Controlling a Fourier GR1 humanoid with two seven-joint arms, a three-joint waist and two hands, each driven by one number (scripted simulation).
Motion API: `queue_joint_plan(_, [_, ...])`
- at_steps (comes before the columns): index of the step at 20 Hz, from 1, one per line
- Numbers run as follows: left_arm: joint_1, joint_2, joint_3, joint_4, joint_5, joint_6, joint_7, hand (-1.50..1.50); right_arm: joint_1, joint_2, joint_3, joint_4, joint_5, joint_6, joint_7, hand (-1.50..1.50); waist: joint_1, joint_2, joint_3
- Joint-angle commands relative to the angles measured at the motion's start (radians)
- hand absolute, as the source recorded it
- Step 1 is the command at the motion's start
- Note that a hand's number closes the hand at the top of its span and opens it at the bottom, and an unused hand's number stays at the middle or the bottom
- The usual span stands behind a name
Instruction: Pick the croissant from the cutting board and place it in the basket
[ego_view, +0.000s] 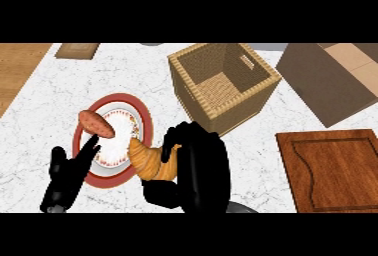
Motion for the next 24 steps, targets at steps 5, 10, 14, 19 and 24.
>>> queue_joint_plan(5, [0.038,-0.016,-0.001,0.016,0.001,0.015,0.028,0.00,-0.216,0.007,-0.048,-0.059,0.108,-0.044,0.353,1.50,-0.025,0.000,-0.012])
queue_joint_plan(10, [0.028,-0.008,0.018,0.038,0.013,0.003,0.024,0.00,-0.340,0.007,-0.137,-0.064,0.111,0.029,0.420,1.50,-0.038,0.004,-0.013])
queue_joint_plan(14, [0.039,-0.013,0.014,0.004,0.003,0.018,0.030,0.00,-0.425,0.007,-0.250,-0.017,0.084,0.080,0.421,1.50,-0.035,0.005,-0.011])
queue_joint_plan(19, [0.079,-0.008,0.014,0.007,0.009,-0.006,0.002,0.00,-0.510,0.007,-0.342,0.067,0.051,0.104,0.422,1.50,-0.029,0.011,-0.011])
queue_joint_plan(24, [0.015,-0.011,0.031,0.034,-0.003,0.018,0.030,0.00,-0.575,0.007,-0.359,0.159,0.023,0.133,0.422,1.50,-0.046,0.018,-0.010])
